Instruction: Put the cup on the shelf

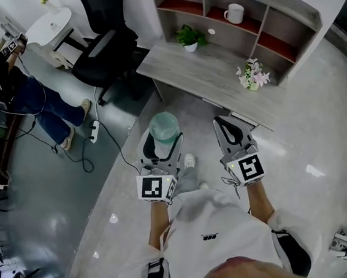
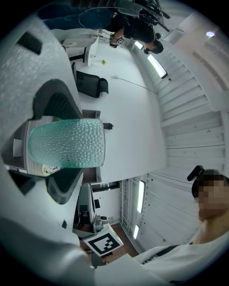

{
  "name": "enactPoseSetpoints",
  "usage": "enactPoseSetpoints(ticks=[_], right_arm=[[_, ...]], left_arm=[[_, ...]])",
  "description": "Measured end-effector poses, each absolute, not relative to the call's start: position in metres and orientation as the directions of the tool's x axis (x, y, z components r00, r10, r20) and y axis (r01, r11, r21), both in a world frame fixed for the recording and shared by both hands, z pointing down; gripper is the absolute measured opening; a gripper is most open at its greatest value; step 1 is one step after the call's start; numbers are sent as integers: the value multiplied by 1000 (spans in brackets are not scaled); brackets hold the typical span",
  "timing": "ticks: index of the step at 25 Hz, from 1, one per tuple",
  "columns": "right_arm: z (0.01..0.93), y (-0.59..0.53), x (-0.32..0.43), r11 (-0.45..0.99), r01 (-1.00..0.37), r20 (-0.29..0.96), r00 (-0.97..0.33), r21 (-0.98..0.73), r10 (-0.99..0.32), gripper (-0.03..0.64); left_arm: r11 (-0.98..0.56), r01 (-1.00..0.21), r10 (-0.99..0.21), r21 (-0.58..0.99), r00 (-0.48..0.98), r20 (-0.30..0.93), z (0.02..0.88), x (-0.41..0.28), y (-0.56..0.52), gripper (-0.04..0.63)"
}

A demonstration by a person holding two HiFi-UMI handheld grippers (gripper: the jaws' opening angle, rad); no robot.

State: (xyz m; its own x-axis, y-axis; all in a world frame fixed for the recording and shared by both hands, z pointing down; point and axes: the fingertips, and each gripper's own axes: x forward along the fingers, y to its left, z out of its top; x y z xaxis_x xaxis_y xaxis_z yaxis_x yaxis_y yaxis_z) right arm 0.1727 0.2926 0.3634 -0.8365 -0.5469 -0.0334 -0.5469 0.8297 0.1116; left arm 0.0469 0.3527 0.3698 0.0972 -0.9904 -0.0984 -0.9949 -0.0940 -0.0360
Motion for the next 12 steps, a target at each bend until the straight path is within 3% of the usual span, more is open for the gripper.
enactPoseSetpoints(ticks=[12], right_arm=[[366, 222, 143, 810, -576, -21, -816, 112, -577, 31]], left_arm=[[-135, -991, -987, -23, 137, -84, 376, 16, 276, 359]])
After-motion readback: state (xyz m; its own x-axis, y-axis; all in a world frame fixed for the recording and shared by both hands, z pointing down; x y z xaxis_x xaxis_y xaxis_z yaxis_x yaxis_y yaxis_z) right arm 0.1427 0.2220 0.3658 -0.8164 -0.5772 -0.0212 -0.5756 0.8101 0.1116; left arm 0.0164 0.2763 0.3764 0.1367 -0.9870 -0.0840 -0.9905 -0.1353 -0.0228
